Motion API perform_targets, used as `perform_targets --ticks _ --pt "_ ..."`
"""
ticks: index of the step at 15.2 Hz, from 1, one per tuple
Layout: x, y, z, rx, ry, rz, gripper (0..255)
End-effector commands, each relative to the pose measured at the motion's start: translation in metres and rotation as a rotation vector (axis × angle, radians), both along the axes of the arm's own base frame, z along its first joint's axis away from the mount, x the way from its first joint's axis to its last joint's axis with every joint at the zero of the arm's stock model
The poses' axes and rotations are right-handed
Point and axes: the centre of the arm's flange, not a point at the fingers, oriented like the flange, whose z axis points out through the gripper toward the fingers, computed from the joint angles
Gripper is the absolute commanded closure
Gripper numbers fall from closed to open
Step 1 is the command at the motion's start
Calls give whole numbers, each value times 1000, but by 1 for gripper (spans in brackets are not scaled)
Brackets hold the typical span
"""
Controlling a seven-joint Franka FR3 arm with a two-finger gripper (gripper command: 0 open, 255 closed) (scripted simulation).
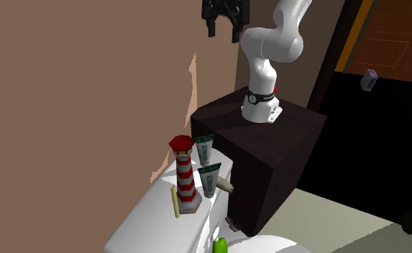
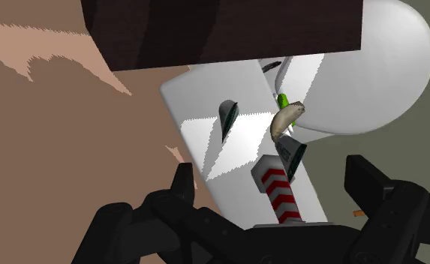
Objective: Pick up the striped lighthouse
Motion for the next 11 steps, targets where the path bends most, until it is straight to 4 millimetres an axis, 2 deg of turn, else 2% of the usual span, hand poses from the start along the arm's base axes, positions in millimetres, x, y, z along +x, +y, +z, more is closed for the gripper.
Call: perform_targets --ticks 1,11 --pt "0 0 0 0 0 0 0" --pt "72 70 -90 -156 -109 -120 0"
